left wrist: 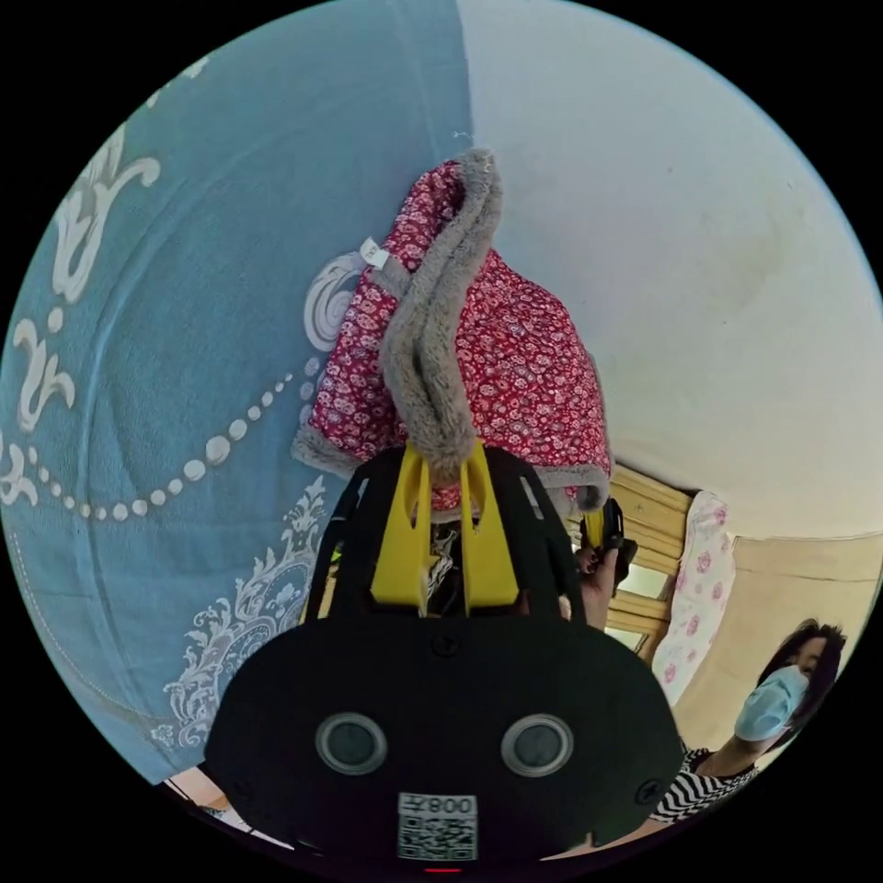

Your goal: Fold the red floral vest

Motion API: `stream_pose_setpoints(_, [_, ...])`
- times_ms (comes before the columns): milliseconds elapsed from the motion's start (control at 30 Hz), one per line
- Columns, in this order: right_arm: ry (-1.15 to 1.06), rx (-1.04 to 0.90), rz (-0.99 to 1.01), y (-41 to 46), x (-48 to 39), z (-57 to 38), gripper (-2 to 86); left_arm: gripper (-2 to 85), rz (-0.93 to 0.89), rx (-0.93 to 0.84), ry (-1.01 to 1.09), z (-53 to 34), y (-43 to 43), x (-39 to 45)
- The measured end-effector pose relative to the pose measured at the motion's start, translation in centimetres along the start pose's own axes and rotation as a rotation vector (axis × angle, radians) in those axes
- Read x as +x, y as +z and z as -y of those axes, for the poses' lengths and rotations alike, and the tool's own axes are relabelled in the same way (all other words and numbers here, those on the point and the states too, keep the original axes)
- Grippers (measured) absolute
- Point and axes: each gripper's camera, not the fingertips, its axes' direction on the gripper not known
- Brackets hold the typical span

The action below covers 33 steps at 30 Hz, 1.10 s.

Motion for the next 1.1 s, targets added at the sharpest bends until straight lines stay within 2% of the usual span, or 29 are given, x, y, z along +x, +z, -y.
stream_pose_setpoints(200, [-0.050, 0.035, 0.202, -3.4, -0.3, -2.9, 2.8, 5.1, -0.218, 0.049, 0.162, -8.1, -5.2, 8.5])
stream_pose_setpoints(400, [-0.160, 0.088, 0.506, -9.3, -3.0, -7.5, 2.5, 5.0, -0.441, 0.129, 0.361, -19.0, -15.3, 19.7])
stream_pose_setpoints(667, [-0.323, 0.222, 0.891, -17.9, -10.2, -14.4, 2.1, 5.0, -0.605, 0.183, 0.801, -36.6, -29.0, 39.3])
stream_pose_setpoints(767, [-0.373, 0.264, 0.999, -20.5, -13.2, -17.2, 2.0, 4.9, -0.636, 0.181, 0.947, -43.6, -33.2, 45.9])
stream_pose_setpoints(900, [-0.410, 0.281, 1.032, -22.8, -16.1, -20.9, 2.0, 4.9, -0.614, 0.173, 1.096, -52.5, -37.8, 52.6])
stream_pose_setpoints(1100, [-0.459, 0.195, 1.144, -23.4, -19.5, -26.8, 2.0, 5.1, -0.507, 0.248, 1.266, -67.1, -44.6, 59.4])
